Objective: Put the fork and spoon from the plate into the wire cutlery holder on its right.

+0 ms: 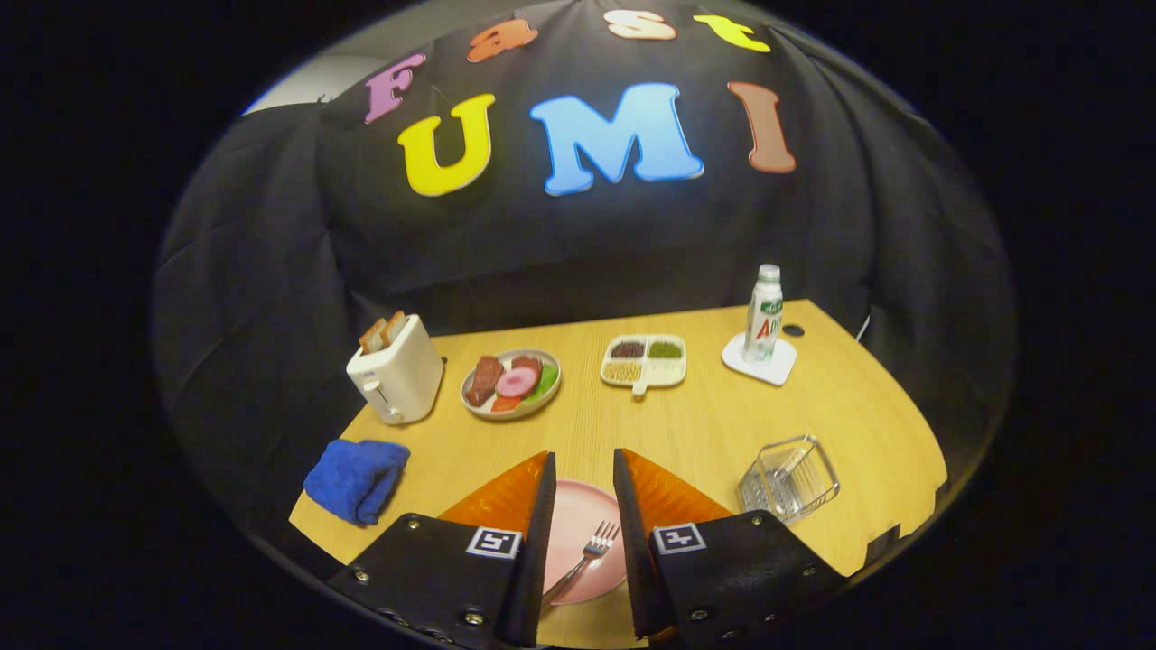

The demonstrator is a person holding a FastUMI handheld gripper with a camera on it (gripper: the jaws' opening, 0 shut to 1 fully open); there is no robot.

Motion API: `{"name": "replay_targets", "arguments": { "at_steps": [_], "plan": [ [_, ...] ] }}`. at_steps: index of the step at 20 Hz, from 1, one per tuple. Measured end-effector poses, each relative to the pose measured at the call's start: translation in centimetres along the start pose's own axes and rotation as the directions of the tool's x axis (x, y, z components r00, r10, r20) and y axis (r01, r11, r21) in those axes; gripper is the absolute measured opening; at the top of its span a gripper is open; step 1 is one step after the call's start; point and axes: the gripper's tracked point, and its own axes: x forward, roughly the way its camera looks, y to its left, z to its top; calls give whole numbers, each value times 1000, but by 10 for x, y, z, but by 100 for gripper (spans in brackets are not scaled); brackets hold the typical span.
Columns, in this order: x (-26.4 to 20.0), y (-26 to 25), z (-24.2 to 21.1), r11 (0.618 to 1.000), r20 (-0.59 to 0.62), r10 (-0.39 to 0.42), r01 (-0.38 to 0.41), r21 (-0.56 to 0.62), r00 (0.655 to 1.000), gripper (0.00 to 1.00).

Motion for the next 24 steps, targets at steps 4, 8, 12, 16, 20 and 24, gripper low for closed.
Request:
{"name": "replay_targets", "arguments": {
  "at_steps": [4, 8, 12, 16, 20, 24],
  "plan": [
    [22, 5, -57, 999, -167, -3, 12, 53, 986, 39],
    [36, 8, -108, 996, -327, -13, 41, 79, 945, 39],
    [42, 10, -140, 994, -416, -30, 72, 87, 909, 39],
    [47, 11, -160, 987, -482, -32, 104, 123, 876, 39],
    [56, 14, -174, 986, -510, -27, 108, 129, 860, 39],
    [54, 13, -173, 981, -531, -23, 122, 151, 847, 25]
  ]
}}
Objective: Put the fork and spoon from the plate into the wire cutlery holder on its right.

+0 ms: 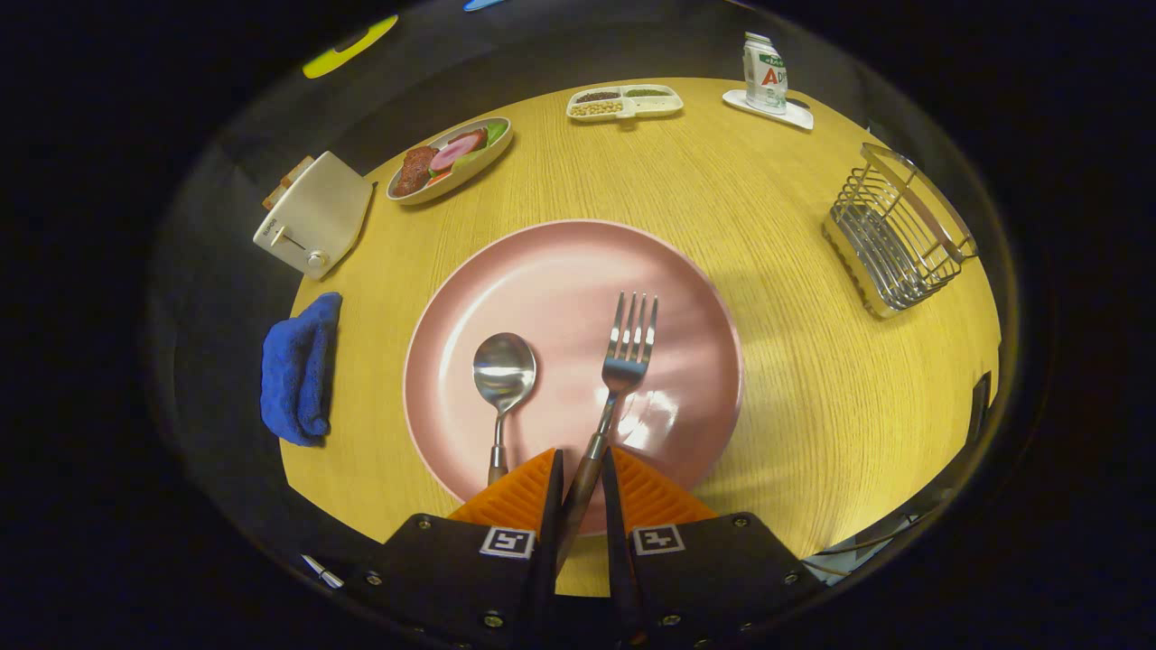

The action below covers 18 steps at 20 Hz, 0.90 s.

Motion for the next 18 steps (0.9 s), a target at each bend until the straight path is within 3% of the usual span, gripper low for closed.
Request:
{"name": "replay_targets", "arguments": {
  "at_steps": [2, 11, 18],
  "plan": [
    [-2, 4, 1, 1000, -5, 24, -24, 0, 1000, 4],
    [-33, 1, 27, 996, 85, 77, -79, 27, 993, 4],
    [-73, -46, 62, 998, 200, 26, -38, 56, 980, 5]
  ]
}}
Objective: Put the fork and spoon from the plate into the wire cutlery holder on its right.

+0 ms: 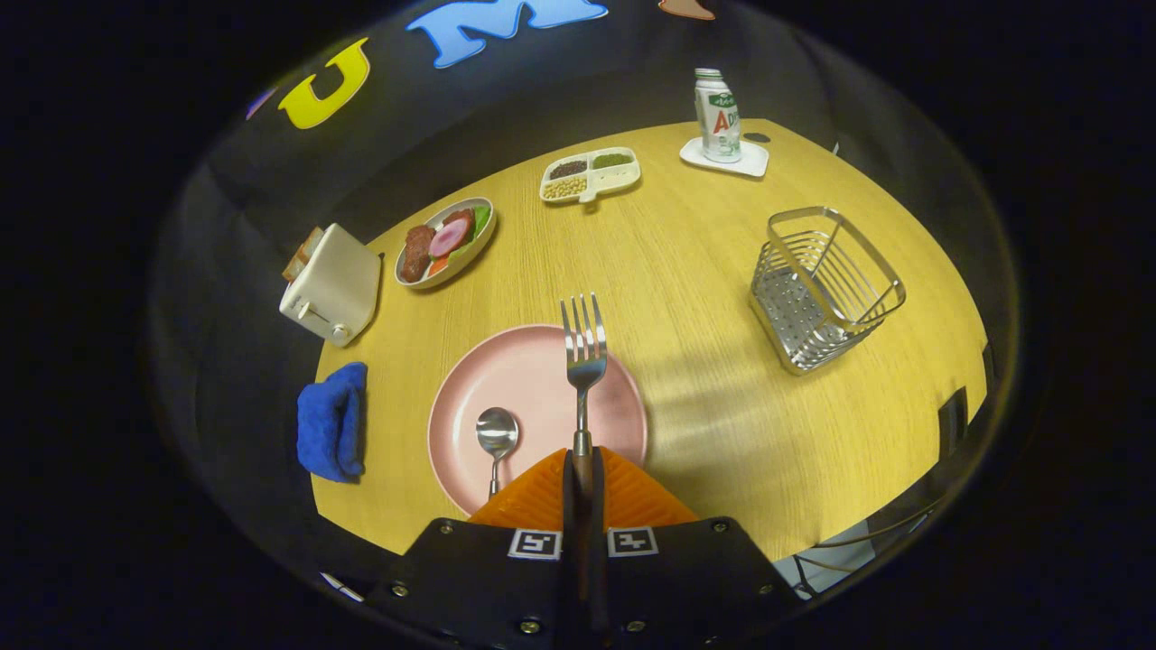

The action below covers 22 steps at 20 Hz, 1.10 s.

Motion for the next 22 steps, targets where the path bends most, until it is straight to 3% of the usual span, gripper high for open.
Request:
{"name": "replay_targets", "arguments": {
  "at_steps": [9, 22],
  "plan": [
    [-38, -80, 49, 989, 108, -99, 86, 119, 989, 4],
    [-29, -134, 55, 982, -30, -147, 149, 114, 989, 5]
  ]
}}
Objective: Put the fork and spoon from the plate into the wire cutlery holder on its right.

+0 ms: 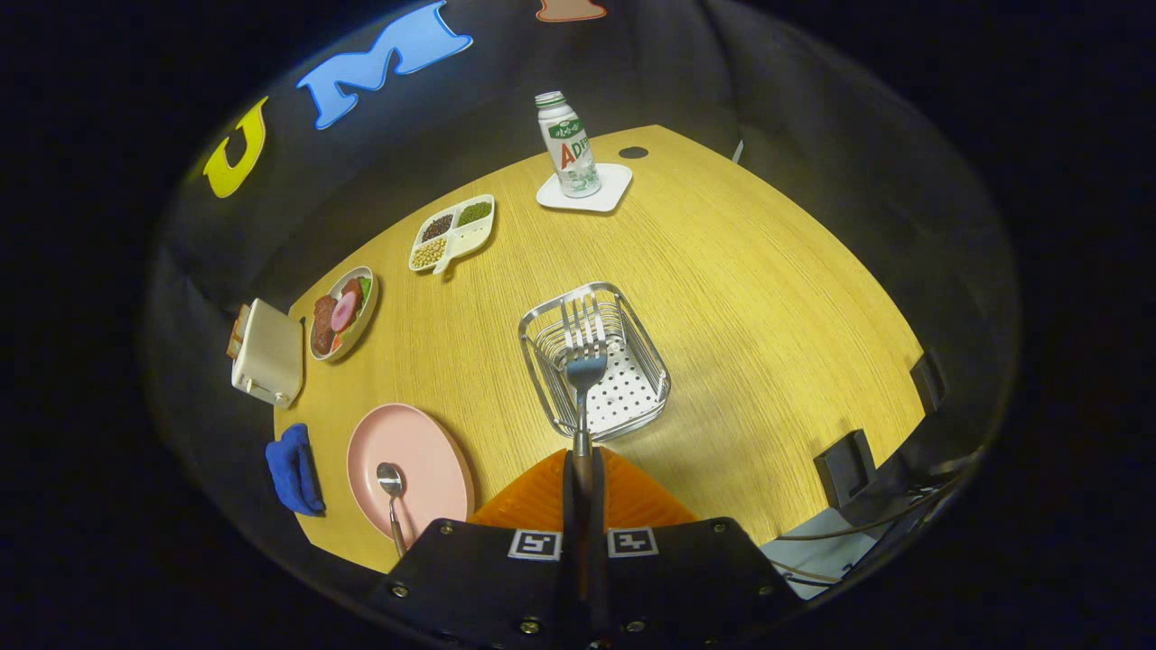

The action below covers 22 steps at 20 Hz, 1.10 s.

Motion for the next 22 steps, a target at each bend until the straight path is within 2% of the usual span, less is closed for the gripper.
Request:
{"name": "replay_targets", "arguments": {
  "at_steps": [12, 14, 15, 16, 22],
  "plan": [
    [-6, -8, 23, 999, 70, -42, 44, -19, 997, 10],
    [-12, -10, 35, 997, 117, -57, 61, -36, 992, 16],
    [-14, -12, 39, 996, 134, -70, 77, -48, 989, 32],
    [-17, -12, 43, 995, 152, -72, 82, -57, 986, 38],
    [-23, -7, 53, 994, 190, -67, 81, -67, 980, 40]
  ]
}}
